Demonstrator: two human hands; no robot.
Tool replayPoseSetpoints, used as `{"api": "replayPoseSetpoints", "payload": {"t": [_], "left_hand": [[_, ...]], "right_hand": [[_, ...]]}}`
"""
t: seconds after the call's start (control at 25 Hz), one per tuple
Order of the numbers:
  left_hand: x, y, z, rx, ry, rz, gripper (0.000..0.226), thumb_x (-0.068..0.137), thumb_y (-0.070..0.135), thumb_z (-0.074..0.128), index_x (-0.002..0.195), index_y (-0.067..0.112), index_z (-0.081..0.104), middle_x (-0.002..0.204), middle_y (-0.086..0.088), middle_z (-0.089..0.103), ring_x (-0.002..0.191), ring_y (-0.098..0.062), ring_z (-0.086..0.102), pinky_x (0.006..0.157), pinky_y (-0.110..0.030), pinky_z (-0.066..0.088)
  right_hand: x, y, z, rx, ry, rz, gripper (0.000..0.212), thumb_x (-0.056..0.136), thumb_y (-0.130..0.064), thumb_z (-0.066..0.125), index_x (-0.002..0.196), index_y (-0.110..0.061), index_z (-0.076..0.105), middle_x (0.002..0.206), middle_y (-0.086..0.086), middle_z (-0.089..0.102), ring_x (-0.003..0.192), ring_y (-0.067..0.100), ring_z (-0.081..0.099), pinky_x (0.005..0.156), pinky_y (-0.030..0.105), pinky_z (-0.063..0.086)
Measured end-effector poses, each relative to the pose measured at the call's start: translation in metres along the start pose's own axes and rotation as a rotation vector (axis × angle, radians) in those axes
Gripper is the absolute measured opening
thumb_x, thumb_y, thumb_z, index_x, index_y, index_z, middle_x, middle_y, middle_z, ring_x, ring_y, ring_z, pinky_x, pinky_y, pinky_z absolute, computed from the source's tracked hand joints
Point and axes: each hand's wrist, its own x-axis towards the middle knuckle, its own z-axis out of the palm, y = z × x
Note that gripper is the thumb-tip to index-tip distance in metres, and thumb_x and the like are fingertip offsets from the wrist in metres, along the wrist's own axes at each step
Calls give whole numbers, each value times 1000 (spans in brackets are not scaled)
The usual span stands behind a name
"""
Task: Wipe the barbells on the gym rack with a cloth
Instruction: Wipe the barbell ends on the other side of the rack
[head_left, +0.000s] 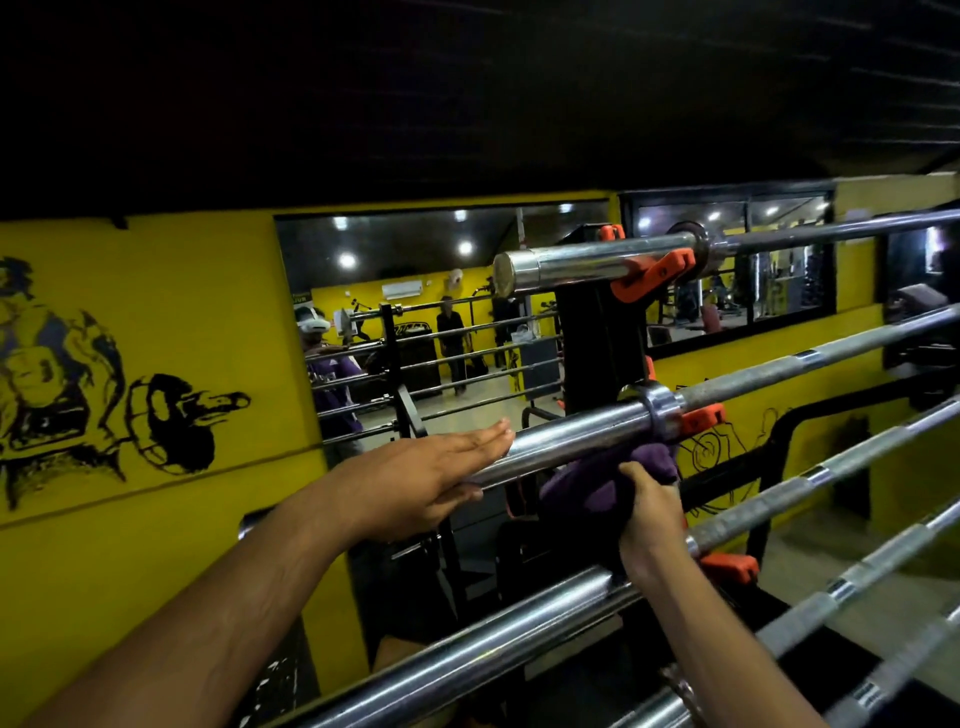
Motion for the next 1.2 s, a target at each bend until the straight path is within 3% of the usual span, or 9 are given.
{"api": "replayPoseSetpoints", "payload": {"t": [0.16,0.44,0.56,0.64,0.8,0.88,0.96,1.08,1.2], "left_hand": [[-2,-1,-2,5,-8,-21,64,108,39,36,157,44,-5,158,33,-16,144,11,1,116,-21,14],[-36,3,-15,83,17,-140,67,103,59,23,155,41,-15,160,23,-19,150,-3,3,120,-30,18],[-80,-15,-8,97,29,-330,78,92,74,16,157,39,-13,164,19,-6,152,-6,9,119,-28,20],[-93,-17,-2,64,47,-386,84,85,79,8,158,39,-5,165,17,11,150,-6,21,116,-30,31],[-89,-18,1,79,78,-385,81,88,76,10,159,38,7,163,15,26,145,-9,34,110,-31,37],[-89,-15,-3,71,54,-398,75,93,71,18,159,37,9,162,14,27,145,-10,35,110,-31,36],[-89,-14,-3,80,32,-408,74,95,70,19,159,36,9,163,13,25,146,-11,33,111,-31,35],[-89,-14,-3,98,11,-408,74,94,71,17,159,36,7,164,13,23,147,-10,31,113,-31,33],[-88,-15,-3,88,-5,-414,76,92,71,16,159,36,6,164,14,22,148,-10,30,113,-31,33]], "right_hand": [[-16,-8,-19,-278,-215,-87,22,91,-19,69,112,-15,66,106,14,74,99,31,71,80,38,56],[-74,-89,10,-487,-195,-807,25,93,-31,67,112,-23,53,96,1,63,76,-8,61,60,10,48],[-53,-80,39,-911,-322,-902,20,98,-46,54,113,-35,45,105,4,57,99,20,56,84,38,48],[-38,-61,48,-1302,-370,-1080,22,96,-48,49,109,-31,48,102,6,61,101,31,56,93,43,42],[-53,-76,111,-1769,-473,-754,43,93,-60,43,113,-25,59,97,6,60,82,27,50,76,36,39],[-71,-58,128,-1787,-549,-821,46,92,-63,39,110,-26,58,96,1,61,83,24,53,78,34,42],[-88,-23,105,-1511,-609,-1114,40,91,-57,40,117,-29,54,107,-4,64,99,19,58,92,38,44],[-69,-8,42,-1187,-697,-1313,51,88,-39,54,136,-20,51,136,0,56,131,21,48,113,46,35],[-37,-43,41,-1260,-465,-1158,42,90,-46,52,124,-21,58,111,4,63,107,30,61,82,35,46]]}}
